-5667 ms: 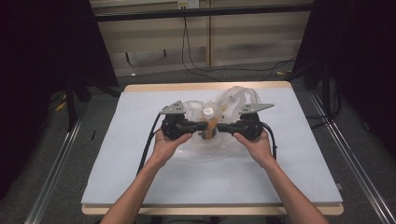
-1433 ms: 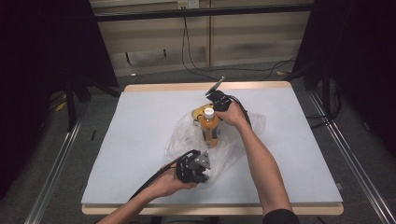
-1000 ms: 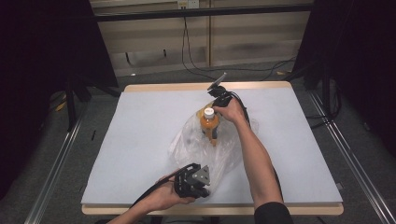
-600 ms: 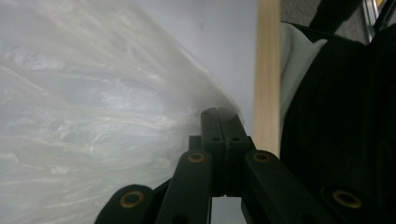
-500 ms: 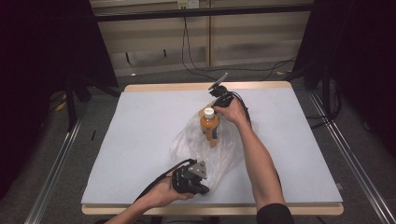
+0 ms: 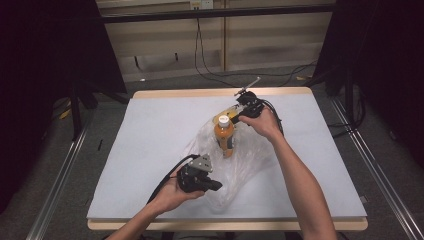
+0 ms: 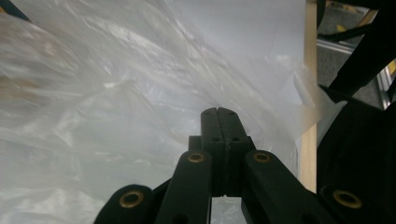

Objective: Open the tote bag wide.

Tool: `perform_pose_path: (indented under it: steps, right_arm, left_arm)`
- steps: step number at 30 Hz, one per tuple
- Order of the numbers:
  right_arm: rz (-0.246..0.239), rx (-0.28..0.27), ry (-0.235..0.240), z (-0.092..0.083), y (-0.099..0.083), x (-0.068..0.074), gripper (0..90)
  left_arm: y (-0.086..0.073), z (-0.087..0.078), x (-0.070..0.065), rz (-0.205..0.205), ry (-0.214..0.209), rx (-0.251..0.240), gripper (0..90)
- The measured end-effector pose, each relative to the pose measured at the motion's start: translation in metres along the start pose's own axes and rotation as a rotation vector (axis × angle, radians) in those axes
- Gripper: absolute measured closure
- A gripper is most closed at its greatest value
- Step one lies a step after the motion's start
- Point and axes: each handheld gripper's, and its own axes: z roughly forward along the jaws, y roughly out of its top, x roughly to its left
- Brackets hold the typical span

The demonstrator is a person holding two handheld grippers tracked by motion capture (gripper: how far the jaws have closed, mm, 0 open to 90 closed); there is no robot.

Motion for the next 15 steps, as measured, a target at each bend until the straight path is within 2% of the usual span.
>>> perform_pose_path:
  steps: [1,2,4,6,9,10,11,12,15]
  right_arm:
    - [0.002,-0.015,0.005,-0.007,-0.004,0.001,90.0]
    - [0.01,-0.04,0.017,-0.013,-0.009,0.002,90.0]
    - [0.0,-0.096,0.044,-0.022,-0.021,0.003,90.0]
    - [-0.012,-0.095,0.029,-0.03,-0.031,0.007,90.0]
    - [-0.025,-0.13,0.056,-0.04,-0.044,0.011,90.0]
    - [-0.035,-0.13,0.059,-0.042,-0.047,0.014,90.0]
    - [-0.052,-0.125,0.058,-0.044,-0.05,0.017,90.0]
    - [-0.055,-0.125,0.066,-0.045,-0.053,0.02,90.0]
    - [-0.089,-0.097,0.076,-0.045,-0.062,0.031,90.0]
  left_arm:
    - [0.001,-0.001,0.002,0.002,0.0,-0.015,90.0]
    - [0.002,-0.004,0.004,-0.002,0.011,-0.008,90.0]
    - [0.003,-0.005,0.008,-0.019,0.014,-0.028,90.0]
    - [0.005,-0.003,0.014,-0.023,0.025,-0.035,90.0]
    - [0.009,0.002,0.023,-0.042,0.028,-0.04,90.0]
    - [0.011,0.003,0.026,-0.036,0.033,-0.029,90.0]
    - [0.013,0.006,0.027,-0.048,0.034,-0.045,90.0]
    - [0.016,0.005,0.03,-0.039,0.036,-0.027,90.0]
    - [0.023,0.011,0.032,-0.043,0.031,-0.066,90.0]
